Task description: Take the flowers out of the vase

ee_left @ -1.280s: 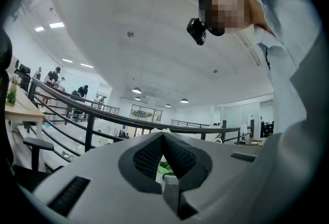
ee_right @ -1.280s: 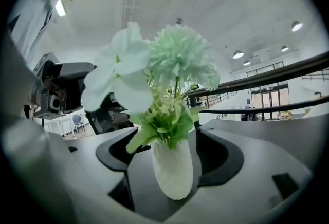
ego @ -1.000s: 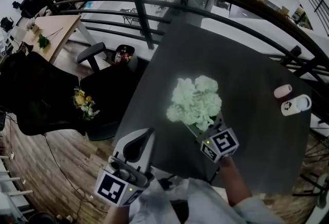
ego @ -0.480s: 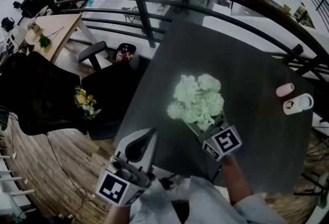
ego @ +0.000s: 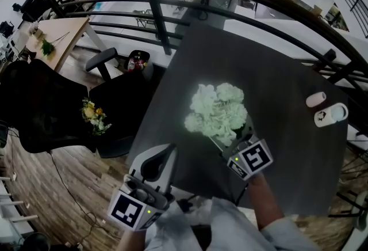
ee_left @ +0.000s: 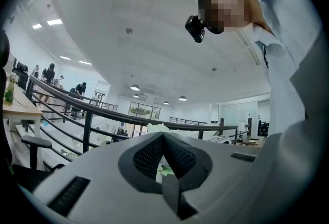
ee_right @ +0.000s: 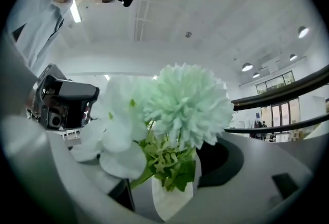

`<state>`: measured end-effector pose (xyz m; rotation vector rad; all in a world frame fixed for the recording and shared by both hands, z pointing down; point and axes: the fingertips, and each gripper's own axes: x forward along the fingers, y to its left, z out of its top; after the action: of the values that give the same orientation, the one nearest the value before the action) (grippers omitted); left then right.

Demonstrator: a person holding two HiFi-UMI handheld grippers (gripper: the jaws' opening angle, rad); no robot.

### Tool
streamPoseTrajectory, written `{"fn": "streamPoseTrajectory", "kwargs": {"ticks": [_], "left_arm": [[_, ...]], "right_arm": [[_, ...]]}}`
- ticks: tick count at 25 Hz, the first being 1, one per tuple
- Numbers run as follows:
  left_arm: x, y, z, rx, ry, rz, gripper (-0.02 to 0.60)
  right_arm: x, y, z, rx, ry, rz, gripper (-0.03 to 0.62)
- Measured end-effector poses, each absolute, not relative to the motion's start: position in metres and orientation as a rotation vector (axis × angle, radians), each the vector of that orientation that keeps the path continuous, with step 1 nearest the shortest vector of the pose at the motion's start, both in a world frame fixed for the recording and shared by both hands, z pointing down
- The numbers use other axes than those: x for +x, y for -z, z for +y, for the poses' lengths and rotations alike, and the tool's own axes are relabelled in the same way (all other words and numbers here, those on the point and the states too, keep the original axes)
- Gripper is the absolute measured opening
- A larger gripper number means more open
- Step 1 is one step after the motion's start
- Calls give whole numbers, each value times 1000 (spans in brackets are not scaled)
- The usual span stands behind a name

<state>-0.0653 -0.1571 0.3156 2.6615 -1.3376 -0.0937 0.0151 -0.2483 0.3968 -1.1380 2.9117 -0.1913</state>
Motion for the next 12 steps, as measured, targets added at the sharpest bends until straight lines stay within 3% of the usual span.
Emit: {"fn": "streamPoseTrajectory", "kwargs": {"ticks": [12], "left_arm": [[-69,-312,-156,2685,132,-1339,-2]], "right_arm": [[12,-386,-247,-1130,158,2896,334]]}}
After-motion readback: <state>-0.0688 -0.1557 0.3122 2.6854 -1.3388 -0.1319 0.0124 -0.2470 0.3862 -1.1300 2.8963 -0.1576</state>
